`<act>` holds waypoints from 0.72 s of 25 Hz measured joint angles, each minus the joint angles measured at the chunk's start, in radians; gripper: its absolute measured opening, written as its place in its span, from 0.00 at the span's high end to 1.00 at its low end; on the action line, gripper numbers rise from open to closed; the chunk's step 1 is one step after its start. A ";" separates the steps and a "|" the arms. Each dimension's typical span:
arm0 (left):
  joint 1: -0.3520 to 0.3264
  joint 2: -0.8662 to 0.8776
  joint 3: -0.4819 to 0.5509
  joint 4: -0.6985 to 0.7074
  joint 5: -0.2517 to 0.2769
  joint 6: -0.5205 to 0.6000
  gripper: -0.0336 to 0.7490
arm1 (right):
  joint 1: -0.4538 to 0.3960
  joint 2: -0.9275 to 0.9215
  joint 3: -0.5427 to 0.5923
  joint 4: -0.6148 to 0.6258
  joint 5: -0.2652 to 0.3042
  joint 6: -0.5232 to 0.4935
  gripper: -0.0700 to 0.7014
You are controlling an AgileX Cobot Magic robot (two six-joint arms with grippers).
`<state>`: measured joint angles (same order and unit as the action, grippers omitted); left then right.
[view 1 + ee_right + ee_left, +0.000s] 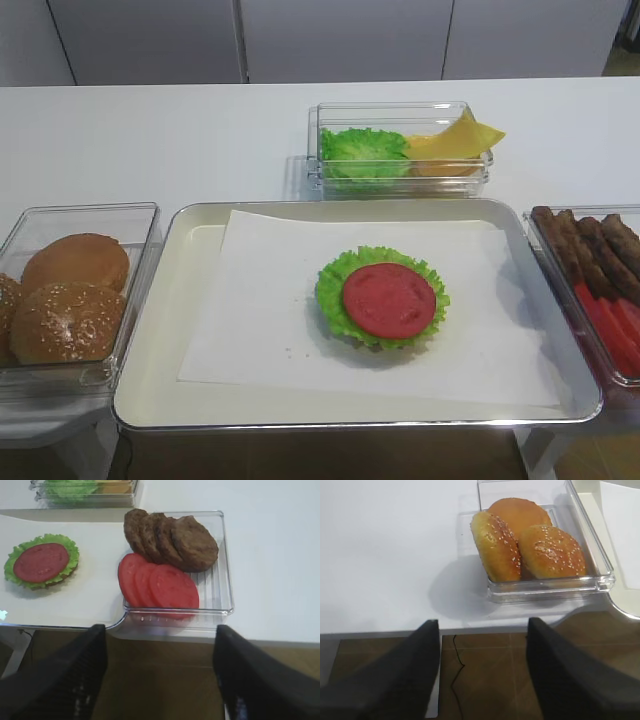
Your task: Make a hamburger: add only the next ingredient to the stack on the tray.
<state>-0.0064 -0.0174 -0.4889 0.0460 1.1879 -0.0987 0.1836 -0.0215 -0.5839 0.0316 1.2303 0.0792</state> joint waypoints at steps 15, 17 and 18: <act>0.000 0.000 0.000 0.000 0.000 0.000 0.43 | 0.000 0.000 0.108 0.000 -0.095 -0.039 0.26; 0.000 0.000 0.000 0.000 0.000 0.000 0.43 | 0.000 0.000 0.108 0.000 -0.095 -0.041 0.26; 0.000 0.000 0.000 0.000 0.000 0.000 0.43 | 0.000 0.000 0.108 0.000 -0.095 -0.041 0.26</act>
<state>-0.0064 -0.0174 -0.4889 0.0460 1.1879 -0.0987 0.1836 -0.0215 -0.4759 0.0316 1.1351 0.0380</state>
